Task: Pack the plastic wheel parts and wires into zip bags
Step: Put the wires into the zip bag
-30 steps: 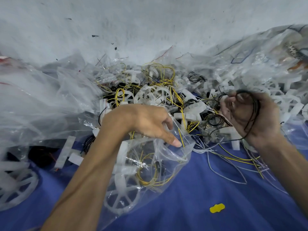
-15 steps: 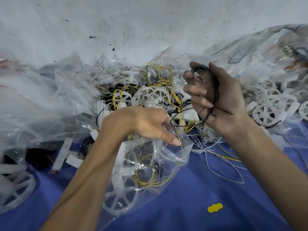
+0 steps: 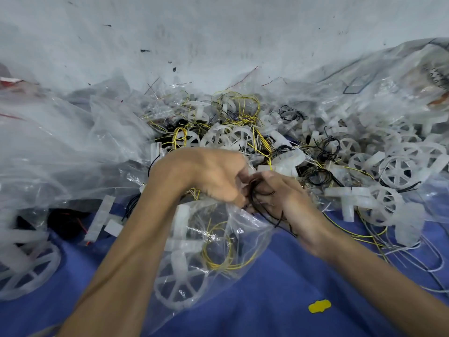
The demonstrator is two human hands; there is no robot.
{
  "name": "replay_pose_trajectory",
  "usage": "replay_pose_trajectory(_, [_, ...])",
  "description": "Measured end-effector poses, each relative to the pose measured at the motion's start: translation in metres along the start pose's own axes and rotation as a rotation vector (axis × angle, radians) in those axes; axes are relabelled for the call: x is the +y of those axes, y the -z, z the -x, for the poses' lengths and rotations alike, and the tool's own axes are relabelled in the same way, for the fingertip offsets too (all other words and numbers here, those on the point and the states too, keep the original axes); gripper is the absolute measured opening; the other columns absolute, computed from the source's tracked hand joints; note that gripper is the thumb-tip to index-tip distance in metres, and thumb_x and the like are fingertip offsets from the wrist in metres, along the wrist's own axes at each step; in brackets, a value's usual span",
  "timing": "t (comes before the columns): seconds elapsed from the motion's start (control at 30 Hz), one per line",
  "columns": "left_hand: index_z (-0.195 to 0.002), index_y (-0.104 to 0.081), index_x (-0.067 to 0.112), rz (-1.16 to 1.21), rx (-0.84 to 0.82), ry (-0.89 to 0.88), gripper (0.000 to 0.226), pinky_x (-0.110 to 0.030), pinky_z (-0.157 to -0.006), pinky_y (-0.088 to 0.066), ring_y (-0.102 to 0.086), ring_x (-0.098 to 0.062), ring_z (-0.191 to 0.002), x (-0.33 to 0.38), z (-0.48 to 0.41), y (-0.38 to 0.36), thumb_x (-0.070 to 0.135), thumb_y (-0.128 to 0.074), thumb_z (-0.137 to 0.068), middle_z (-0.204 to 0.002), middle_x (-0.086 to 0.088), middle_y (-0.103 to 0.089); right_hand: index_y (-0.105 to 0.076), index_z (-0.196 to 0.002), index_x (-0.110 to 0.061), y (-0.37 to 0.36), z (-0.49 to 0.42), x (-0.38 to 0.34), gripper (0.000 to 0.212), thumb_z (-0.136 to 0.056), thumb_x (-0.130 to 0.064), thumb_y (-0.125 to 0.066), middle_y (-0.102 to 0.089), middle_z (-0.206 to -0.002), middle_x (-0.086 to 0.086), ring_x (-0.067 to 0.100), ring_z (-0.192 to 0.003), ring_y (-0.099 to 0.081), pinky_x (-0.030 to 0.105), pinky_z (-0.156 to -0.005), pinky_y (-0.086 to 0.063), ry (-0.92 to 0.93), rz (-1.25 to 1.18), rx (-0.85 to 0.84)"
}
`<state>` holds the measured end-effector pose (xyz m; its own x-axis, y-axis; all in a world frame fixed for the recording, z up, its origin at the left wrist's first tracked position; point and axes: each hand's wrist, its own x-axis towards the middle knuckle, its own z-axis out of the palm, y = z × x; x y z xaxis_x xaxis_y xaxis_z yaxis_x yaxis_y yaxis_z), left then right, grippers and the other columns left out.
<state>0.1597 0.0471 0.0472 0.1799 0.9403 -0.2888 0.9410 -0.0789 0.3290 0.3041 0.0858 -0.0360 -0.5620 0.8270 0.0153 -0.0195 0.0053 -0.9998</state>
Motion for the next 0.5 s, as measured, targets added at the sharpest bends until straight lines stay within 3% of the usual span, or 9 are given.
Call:
replay_pose_trajectory(0.03, [-0.12, -0.059, 0.024, -0.02, 0.011, 0.005, 0.035, -0.007, -0.038, -0.03, -0.051, 0.006, -0.046, 0.001, 0.001, 0.0, 0.022, -0.068, -0.085, -0.062, 0.013, -0.052, -0.065, -0.083, -0.014, 0.002, 0.001, -0.001, 0.033, -0.1, -0.023, -0.039, -0.071, -0.077, 0.004, 0.012, -0.073, -0.066, 0.031, -0.072, -0.054, 0.006, 0.14, -0.045])
replay_pose_trajectory(0.13, [-0.14, -0.041, 0.019, -0.065, 0.021, -0.012, 0.062, -0.005, -0.033, -0.027, -0.044, 0.014, -0.035, 0.009, 0.004, 0.001, 0.017, -0.067, -0.084, -0.045, 0.014, -0.051, -0.052, -0.069, -0.017, 0.003, 0.004, -0.01, 0.032, -0.099, -0.013, -0.041, -0.052, -0.06, -0.01, -0.004, -0.057, -0.046, 0.018, -0.061, -0.036, 0.164, 0.662, -0.274])
replay_pose_trajectory(0.2, [-0.141, -0.04, 0.02, -0.066, 0.033, -0.052, 0.065, -0.005, -0.034, -0.027, -0.045, 0.014, -0.037, 0.015, 0.006, 0.0, 0.016, -0.066, -0.082, -0.046, 0.012, -0.051, -0.051, -0.073, -0.007, 0.0, 0.005, -0.02, 0.027, -0.098, -0.008, -0.04, -0.048, -0.069, -0.002, 0.007, -0.066, -0.044, 0.02, -0.065, -0.033, 0.255, 1.015, -0.471])
replay_pose_trajectory(0.27, [-0.14, -0.043, 0.02, -0.049, 0.044, -0.09, 0.062, -0.005, -0.036, -0.029, -0.046, 0.011, -0.039, 0.019, 0.009, 0.0, 0.015, -0.064, -0.081, -0.056, 0.012, -0.052, -0.049, -0.077, 0.001, -0.004, 0.006, -0.027, 0.018, -0.093, 0.0, -0.041, -0.046, -0.071, 0.007, 0.019, -0.073, -0.043, 0.029, -0.067, -0.033, 0.226, 1.252, -0.664])
replay_pose_trajectory(0.33, [-0.135, -0.048, 0.017, -0.028, 0.046, -0.12, 0.053, -0.003, -0.04, -0.03, -0.046, 0.015, -0.041, 0.022, 0.012, 0.001, 0.012, -0.06, -0.084, -0.055, 0.013, -0.054, -0.049, -0.082, 0.004, -0.014, 0.004, -0.032, 0.004, -0.086, 0.004, -0.048, -0.048, -0.068, 0.011, 0.016, -0.063, -0.051, 0.026, -0.055, -0.04, 0.064, 1.417, -0.752])
replay_pose_trajectory(0.4, [-0.132, -0.053, 0.016, -0.031, 0.068, -0.145, 0.046, 0.002, -0.044, -0.029, -0.042, 0.027, -0.047, 0.025, 0.016, 0.003, 0.011, -0.058, -0.087, -0.045, 0.029, -0.05, -0.049, -0.083, 0.001, -0.019, 0.002, -0.036, 0.008, -0.078, 0.007, -0.053, -0.049, -0.065, 0.009, 0.012, -0.052, -0.052, 0.017, -0.04, -0.036, -0.078, 1.502, -0.743])
replay_pose_trajectory(0.5, [-0.132, -0.052, 0.026, -0.02, 0.073, -0.194, 0.046, 0.004, -0.047, -0.029, -0.041, 0.032, -0.053, 0.028, 0.019, 0.005, 0.01, -0.055, -0.089, -0.048, 0.043, -0.046, -0.03, -0.057, -0.009, -0.018, 0.0, -0.042, 0.027, -0.066, 0.014, -0.04, -0.036, -0.056, 0.005, 0.017, -0.047, -0.034, 0.018, -0.039, -0.029, -0.11, 1.507, -0.7])
